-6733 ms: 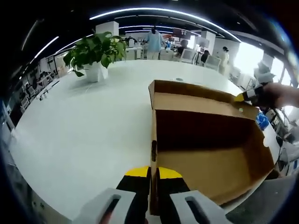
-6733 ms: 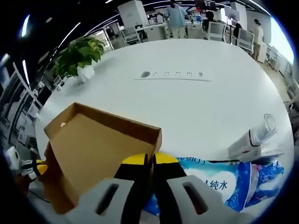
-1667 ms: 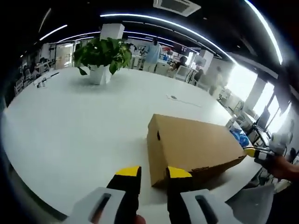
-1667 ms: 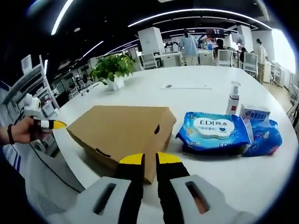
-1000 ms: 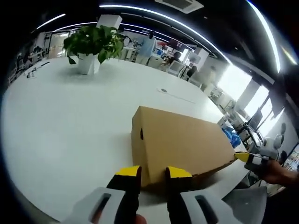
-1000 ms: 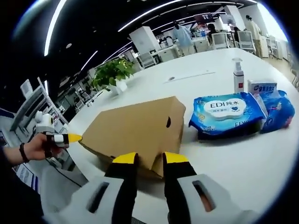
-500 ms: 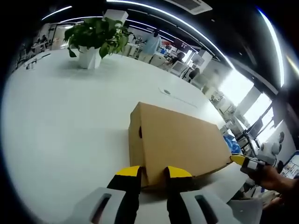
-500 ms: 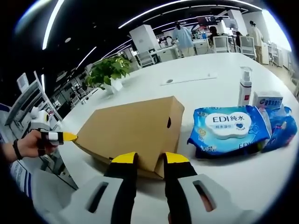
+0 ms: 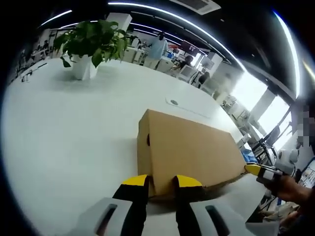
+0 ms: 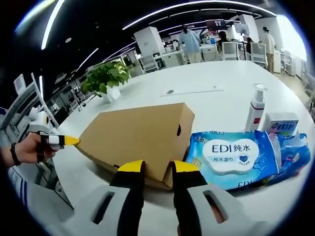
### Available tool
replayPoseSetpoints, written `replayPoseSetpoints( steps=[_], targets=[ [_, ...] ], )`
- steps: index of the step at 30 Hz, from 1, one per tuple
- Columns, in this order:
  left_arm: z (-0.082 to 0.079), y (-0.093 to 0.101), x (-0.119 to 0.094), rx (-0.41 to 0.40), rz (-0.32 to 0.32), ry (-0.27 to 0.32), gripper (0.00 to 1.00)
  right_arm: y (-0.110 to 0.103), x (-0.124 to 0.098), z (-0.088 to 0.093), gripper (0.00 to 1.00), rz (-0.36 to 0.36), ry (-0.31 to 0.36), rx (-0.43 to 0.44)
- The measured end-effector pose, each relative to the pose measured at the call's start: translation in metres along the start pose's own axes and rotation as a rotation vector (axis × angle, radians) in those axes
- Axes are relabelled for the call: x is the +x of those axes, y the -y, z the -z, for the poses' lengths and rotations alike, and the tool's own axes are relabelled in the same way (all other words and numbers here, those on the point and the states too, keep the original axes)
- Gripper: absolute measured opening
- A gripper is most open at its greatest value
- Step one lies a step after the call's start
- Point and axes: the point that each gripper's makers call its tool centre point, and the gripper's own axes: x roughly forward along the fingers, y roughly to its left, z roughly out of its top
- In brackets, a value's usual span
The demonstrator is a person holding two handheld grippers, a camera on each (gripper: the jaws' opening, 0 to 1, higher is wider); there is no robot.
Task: Operate the shoe box by opening the lid, removing the specified soft item, and placing it in the target area until the item is outside and the box remains undamaged.
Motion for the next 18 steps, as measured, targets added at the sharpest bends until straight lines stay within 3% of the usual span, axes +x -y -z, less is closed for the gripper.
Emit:
replayPoseSetpoints(
  steps=[14, 16, 18],
  targets=[
    [0.001, 0.002, -0.003, 0.026, -0.028, -0.004, 0.21, 0.001, -0.002, 0.001, 0.2, -0.029, 0.007, -0.005],
    [0.002, -0.003, -0.01, 0.052, -0.093, 0.006, 0.23, -0.002, -0.006, 0.008, 0.25, -0.084, -0.013, 0.024],
    [0.005, 0.003, -0.018, 0.066, -0.097, 0.032, 0.29, 0.003, -0.015, 0.011, 0.31, -0.074, -0.002, -0.004]
  ],
)
